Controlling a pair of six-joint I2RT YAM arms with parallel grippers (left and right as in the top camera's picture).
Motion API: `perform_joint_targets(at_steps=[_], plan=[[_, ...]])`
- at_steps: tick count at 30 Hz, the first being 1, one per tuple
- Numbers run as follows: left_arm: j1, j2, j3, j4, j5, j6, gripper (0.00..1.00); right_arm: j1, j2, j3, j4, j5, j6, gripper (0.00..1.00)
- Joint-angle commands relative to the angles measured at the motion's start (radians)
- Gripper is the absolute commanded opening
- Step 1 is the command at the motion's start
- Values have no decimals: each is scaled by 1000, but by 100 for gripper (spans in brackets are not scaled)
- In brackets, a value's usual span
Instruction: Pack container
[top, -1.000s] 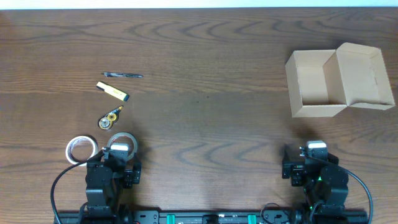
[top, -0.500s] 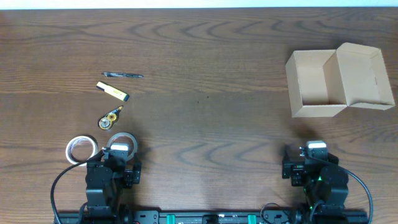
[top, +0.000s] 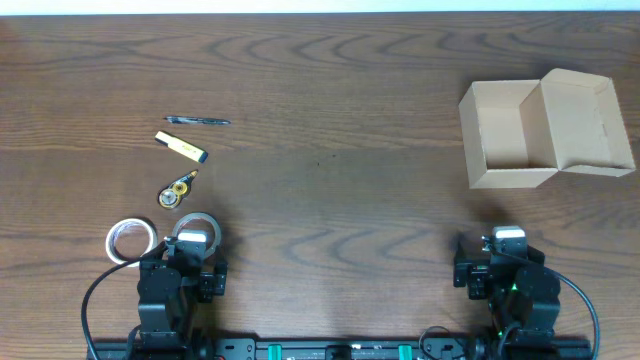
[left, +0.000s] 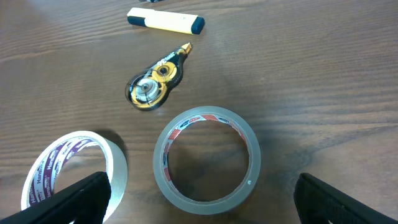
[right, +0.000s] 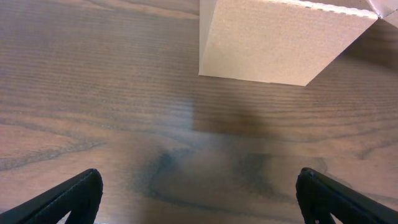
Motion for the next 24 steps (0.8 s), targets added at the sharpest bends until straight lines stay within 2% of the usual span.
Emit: perform_joint_targets(at_steps=[1,7,11,17,24], plan=[[4,-4,-14,-27,-3,6,95,-10,-4,-3,-8,-10,-15,99],[4,-4,-14,-27,-3,6,95,-10,-4,7,-2,-11,-14,99],[4,-4,-14,-27,-3,6,95,-10,31,81,-1,-18,13,99],[4,-4,-14,-27,-3,6,95,-10,277,287,0,-2,12,99],[4,-4,-14,-27,-3,6,95,-10,666,561,-4,-3,35,99]])
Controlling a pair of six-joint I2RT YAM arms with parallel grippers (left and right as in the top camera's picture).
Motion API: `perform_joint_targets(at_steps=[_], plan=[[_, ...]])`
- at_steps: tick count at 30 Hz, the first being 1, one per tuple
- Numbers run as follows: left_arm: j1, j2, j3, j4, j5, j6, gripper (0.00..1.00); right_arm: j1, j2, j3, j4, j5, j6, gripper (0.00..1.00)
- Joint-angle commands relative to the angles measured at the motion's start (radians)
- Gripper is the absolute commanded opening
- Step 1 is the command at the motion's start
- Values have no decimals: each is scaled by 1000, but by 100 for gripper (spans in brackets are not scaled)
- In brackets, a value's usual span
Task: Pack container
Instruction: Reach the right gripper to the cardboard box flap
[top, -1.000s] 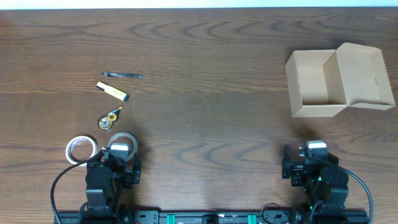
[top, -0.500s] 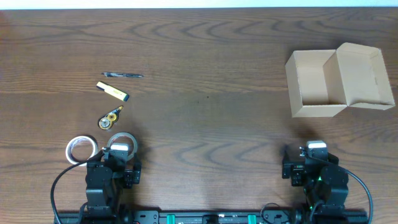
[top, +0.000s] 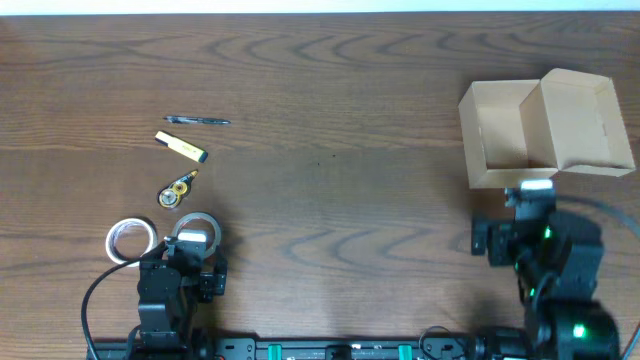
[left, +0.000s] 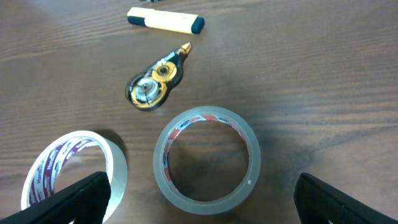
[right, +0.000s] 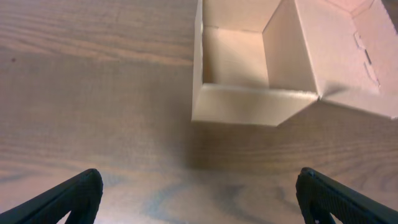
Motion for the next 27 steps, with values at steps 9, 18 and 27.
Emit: perform_joint_targets(at_steps=[9,18,27], plan=[[4,-4,-14,-26,-2,6,95,-11,584,498,-105,20,34,99],[4,-4,-14,-26,-2,6,95,-11,1028,795,-143,11,33,99],[4,-4,-14,-26,-2,6,95,-10,1223,805,-59,3,34,99]])
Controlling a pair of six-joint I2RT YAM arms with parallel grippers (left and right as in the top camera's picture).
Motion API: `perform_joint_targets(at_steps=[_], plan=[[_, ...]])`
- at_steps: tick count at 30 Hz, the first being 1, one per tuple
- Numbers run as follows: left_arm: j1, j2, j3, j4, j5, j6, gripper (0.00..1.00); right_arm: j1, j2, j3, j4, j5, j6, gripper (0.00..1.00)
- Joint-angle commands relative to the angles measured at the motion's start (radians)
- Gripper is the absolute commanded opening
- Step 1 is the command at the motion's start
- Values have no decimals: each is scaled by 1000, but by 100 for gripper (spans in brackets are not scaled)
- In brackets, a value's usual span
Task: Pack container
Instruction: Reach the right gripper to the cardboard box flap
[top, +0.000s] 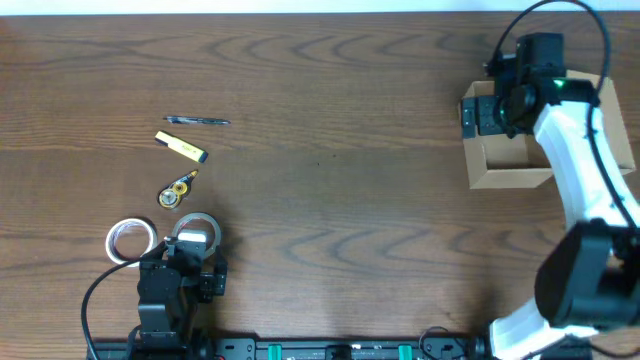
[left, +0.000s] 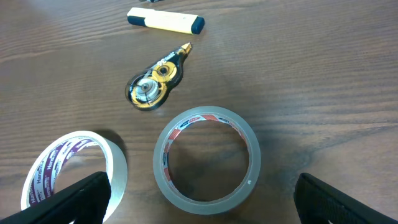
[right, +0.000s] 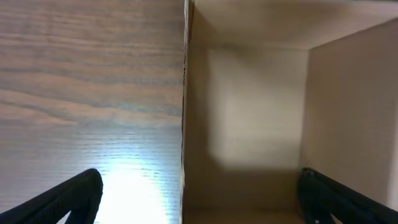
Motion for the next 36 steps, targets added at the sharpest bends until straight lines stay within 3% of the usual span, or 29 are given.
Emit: perform_joint_targets(at_steps=[1,5,10,12,16,20,28,36], plan=[[4,-4,-15,-26,-3,6,95,-10,48,19,14,-4,11,99],[4,-4,-15,-26,-3,6,95,-10,107,19,14,-12,12,99],[4,-4,-15,-26,-3,6,95,-6,153,19,34,-22,12,70],[4,-4,-15,-26,-3,6,95,-5,157,19,47,-23,12,49],[4,-4,-15,-26,-3,6,95,-3,154,19,69,-23,11,38],[4,-4,-15,-26,-3,6,95,7,153,19,77,-22,11,1],[4,-4,-15,-26,-3,6,95,95,141,46,72,-54,-55,1],[4,-4,-15,-26,-3,6,95,435,138,141,1,-86,-444,1]])
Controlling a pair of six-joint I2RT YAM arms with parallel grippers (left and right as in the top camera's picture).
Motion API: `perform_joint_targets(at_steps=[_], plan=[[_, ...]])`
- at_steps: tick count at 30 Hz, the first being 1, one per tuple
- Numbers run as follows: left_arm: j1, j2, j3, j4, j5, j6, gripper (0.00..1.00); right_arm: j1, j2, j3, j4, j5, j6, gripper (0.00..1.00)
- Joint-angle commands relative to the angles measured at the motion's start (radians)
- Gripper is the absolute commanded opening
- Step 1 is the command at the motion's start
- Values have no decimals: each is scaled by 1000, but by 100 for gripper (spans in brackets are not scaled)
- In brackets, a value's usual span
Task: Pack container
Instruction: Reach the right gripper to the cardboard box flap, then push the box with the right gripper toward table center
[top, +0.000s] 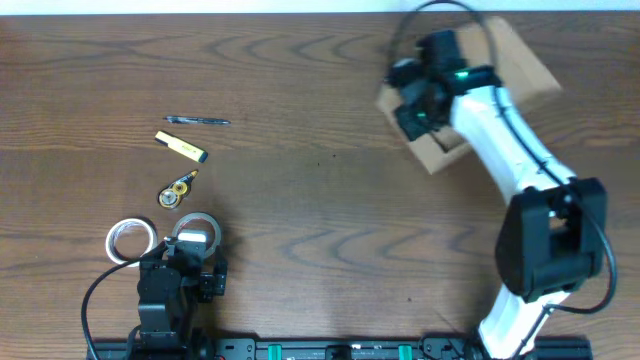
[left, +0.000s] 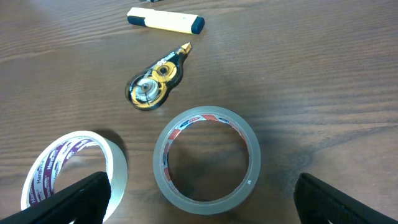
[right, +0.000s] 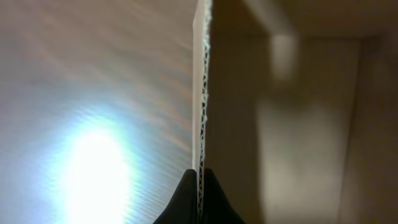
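Note:
The open cardboard box (top: 441, 154) sits turned at an angle at the back of the table, right of centre, its flap (top: 517, 55) pointing to the far right. My right gripper (top: 420, 106) is shut on the box's left wall; the right wrist view shows this gripper (right: 199, 186) pinching the corrugated wall edge (right: 202, 93). A black pen (top: 198, 121), a yellow highlighter (top: 181, 147), a correction tape dispenser (top: 177, 190), a white tape roll (top: 130, 240) and a grey tape roll (top: 195, 226) lie at the left. My left gripper (left: 202, 204) stands open just behind both rolls.
In the left wrist view the grey tape roll (left: 250, 149) lies between my open fingers, the white roll (left: 115, 167) by the left finger. The dispenser (left: 155, 84) and highlighter (left: 166, 20) lie farther off. Bare wood table (top: 320, 200) separates the items from the box.
My right gripper was open over the box's left wall; now it is shut on that wall. The box stands farther left and is turned. The left arm has not moved.
Both arms rested at the table's near edge with grippers open, the box at the far right. Then my right gripper was nearer the box, then over its left wall. Now it grips that wall and the box is shifted left and rotated.

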Motion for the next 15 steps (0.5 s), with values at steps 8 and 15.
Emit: perform_joint_targets(at_steps=[8,15], plan=[[4,-4,-15,-26,-3,6,95,269,-11,24,-53,-60,-399,1],[4,-4,-15,-26,-3,6,95,282,-11,7,-163,-239,-563,1]])
